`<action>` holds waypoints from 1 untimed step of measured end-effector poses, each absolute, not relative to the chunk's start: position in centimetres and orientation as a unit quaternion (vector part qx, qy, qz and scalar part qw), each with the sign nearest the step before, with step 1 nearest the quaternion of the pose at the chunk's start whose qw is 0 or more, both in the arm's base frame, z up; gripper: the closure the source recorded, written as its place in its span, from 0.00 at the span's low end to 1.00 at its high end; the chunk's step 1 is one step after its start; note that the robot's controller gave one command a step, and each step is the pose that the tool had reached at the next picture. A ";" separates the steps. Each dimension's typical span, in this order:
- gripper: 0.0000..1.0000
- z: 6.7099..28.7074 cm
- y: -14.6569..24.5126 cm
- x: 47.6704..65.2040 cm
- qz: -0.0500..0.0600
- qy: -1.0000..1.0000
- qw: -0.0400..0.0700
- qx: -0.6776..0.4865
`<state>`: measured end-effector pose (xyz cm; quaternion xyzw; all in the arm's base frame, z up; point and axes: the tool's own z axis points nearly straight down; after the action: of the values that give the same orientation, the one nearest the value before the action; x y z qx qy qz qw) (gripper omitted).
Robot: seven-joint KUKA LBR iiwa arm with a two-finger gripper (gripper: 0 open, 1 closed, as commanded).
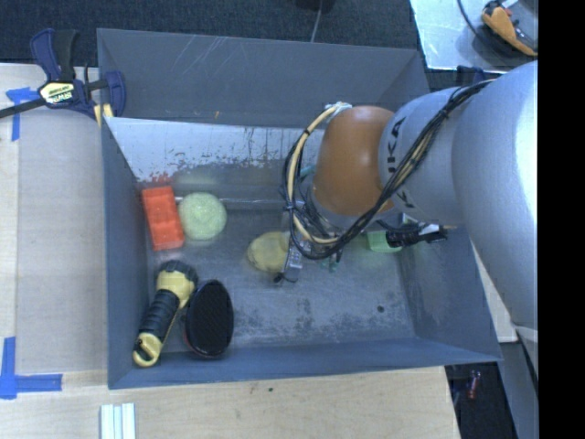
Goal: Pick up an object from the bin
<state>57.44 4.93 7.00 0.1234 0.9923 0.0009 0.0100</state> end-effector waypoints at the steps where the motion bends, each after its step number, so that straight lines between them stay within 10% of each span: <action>1: 1.00 7.1 7.5 57.8 0.002 0.978 0.008 0.210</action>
Offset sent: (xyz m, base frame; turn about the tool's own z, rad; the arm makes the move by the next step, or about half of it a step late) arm 0.0000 0.0000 0.0000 0.0000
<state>57.76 7.49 7.10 0.2101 0.9776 0.0022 0.0080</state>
